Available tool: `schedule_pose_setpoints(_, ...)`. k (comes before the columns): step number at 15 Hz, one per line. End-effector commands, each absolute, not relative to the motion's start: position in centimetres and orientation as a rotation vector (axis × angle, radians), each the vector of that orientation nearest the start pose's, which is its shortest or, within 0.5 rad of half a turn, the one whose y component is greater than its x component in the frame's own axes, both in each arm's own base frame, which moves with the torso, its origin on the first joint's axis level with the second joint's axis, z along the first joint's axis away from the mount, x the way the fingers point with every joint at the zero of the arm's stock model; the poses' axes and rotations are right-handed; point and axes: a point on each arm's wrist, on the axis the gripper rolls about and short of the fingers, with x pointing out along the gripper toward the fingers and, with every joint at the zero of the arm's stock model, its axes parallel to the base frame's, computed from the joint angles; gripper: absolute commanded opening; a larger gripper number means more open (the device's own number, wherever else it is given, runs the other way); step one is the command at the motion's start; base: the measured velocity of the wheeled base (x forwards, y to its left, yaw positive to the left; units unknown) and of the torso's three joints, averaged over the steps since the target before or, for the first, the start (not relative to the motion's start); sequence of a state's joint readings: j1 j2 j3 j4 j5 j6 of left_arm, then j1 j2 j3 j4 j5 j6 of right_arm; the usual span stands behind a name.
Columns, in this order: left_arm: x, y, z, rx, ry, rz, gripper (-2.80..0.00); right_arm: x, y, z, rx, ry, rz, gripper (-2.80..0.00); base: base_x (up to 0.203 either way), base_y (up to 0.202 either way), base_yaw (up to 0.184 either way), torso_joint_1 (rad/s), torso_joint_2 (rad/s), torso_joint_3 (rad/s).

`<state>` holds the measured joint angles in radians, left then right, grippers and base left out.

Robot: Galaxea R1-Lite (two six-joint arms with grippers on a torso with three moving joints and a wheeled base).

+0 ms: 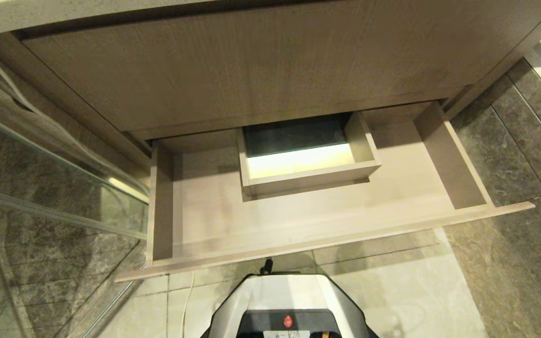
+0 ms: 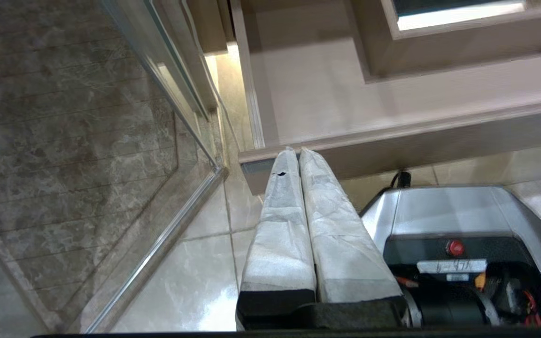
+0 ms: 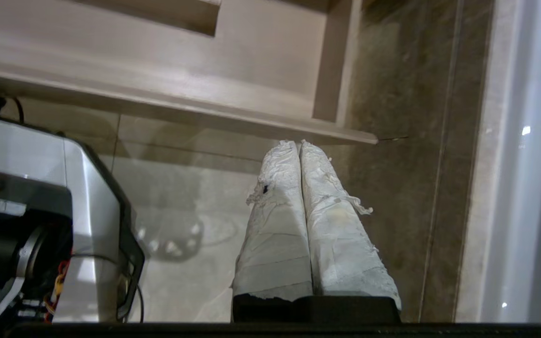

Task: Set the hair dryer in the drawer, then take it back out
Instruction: Close the drawer

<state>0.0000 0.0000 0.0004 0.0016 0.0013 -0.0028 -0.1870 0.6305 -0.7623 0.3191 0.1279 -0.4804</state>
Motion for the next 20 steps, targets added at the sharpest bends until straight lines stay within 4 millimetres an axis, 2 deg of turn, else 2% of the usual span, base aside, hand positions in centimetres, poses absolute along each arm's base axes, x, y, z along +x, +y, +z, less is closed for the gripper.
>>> schedule_pose_setpoints(1,-2.3,0.0,7.5,-0.002,0.0,0.002,-2.8,2.9,-0.2,25.4,-0.447,0.225,-0.006,-2.8,0.0,0.0,0.0,-0.042,0.4,0.345)
schedule_pose_setpoints(9,-2.3,0.0,7.5,-0.003,0.0,0.0,-2.8,5.0,-0.7,24.6,-0.426,0.344,0.027,-2.8,0.0,0.0,0.0,-0.036,0.4,0.358)
schedule_pose_setpoints(20,-2.3,0.0,7.5,-0.002,0.0,0.002,-2.8,5.3,-0.7,24.7,-0.427,0.342,0.029,-2.8,0.0,0.0,0.0,-0.033,0.35,0.343)
